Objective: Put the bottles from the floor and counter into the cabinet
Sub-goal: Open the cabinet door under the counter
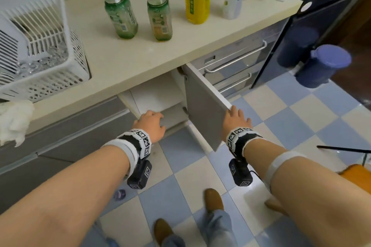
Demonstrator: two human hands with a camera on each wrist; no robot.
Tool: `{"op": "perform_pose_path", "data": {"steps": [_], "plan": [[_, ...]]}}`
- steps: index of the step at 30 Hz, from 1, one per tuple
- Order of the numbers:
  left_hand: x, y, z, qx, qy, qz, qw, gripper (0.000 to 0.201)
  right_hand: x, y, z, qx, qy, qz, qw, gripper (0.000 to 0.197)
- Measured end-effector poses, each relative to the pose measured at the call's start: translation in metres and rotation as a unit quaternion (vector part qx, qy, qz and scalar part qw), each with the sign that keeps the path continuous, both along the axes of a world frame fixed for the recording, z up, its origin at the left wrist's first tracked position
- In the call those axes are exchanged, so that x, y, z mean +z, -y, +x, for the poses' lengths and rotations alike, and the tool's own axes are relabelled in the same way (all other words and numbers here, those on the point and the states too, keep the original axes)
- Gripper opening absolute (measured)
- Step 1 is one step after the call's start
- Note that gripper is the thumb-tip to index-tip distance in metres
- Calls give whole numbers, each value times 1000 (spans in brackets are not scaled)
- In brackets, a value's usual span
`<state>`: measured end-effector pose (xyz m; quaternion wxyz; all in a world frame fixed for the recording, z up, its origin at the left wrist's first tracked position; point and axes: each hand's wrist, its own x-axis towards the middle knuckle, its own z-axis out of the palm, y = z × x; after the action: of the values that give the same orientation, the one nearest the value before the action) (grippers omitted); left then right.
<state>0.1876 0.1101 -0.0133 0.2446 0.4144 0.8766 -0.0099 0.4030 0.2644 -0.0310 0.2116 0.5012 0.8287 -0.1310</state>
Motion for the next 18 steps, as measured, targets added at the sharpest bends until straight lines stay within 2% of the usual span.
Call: {"op": "perform_pose_path", "data": {"steps": [2,4,8,13,18], "plan": [[-1,1,7,25,8,-2,1000,46,6,-3,-4,40,16,26,999,72],[1,10,10,60,15,2,998,46,13,-1,-17,105,-6,63,992,61],[4,56,4,130,9,13,991,46,22,21,-64,278,-50,58,957,52],[-4,167,-3,263,-8,5,965,43,20,83,-127,444,-43,12,895,52],[-50,284,3,372,9,-38,927,37,-23,168,-178,526,33,-29,849,66]]}}
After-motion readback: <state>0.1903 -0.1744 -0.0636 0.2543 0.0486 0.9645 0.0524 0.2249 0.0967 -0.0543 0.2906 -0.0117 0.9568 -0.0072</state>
